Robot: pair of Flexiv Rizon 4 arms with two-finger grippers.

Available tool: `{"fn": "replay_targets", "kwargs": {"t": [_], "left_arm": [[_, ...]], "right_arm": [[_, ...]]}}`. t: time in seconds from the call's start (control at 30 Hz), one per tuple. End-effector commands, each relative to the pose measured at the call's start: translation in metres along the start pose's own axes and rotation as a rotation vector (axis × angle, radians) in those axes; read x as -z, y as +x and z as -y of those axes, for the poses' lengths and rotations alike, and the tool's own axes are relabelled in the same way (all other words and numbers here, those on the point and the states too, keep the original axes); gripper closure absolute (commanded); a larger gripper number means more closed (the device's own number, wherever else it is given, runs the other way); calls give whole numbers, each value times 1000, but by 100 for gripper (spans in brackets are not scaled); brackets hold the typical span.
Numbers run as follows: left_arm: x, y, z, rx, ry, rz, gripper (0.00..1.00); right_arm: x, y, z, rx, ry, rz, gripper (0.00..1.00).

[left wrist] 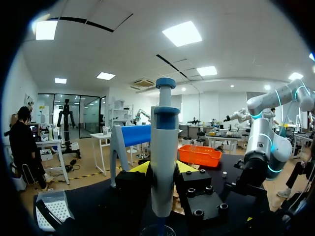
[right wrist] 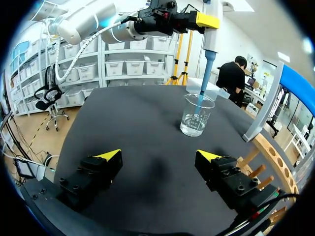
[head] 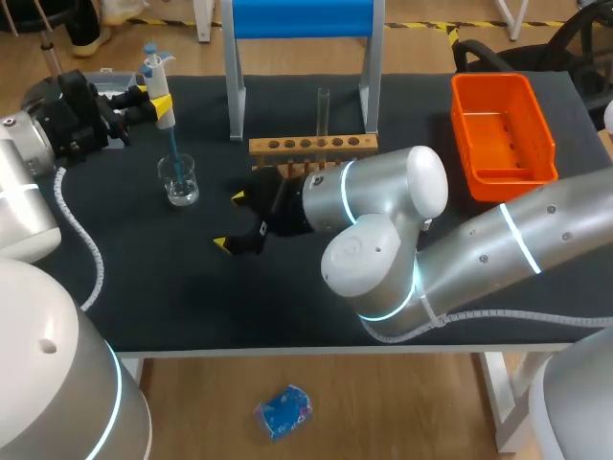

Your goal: Invert the test tube, pick up the pipette, mount the tip to pipette, aspirate from beaker and dispense into the tube, eject the tip, return the pipette, and cap with the stopper.

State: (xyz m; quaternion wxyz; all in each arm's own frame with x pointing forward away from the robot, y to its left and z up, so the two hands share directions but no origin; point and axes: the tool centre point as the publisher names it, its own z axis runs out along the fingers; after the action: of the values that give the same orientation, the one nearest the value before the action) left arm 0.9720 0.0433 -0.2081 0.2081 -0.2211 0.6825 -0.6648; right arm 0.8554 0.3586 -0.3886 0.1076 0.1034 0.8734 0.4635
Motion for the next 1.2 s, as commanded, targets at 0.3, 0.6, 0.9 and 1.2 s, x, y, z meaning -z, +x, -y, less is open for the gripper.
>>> {"fn": "replay_targets", "kwargs": {"t": [0.3, 0.6, 0.9, 1.2], "left_arm": [[1, 2, -10, -4, 2, 5, 100], [-2, 2, -16, -11, -3, 5, 100], [-2, 1, -17, -13, -1, 7, 100], [-2, 1, -17, -13, -1, 7, 100]], "right_arm": [[-1, 1, 0, 0, -1, 2, 0], [-1, 1, 0, 0, -1, 2, 0], [-1, 1, 0, 0, -1, 2, 0], [-1, 1, 0, 0, -1, 2, 0]]}}
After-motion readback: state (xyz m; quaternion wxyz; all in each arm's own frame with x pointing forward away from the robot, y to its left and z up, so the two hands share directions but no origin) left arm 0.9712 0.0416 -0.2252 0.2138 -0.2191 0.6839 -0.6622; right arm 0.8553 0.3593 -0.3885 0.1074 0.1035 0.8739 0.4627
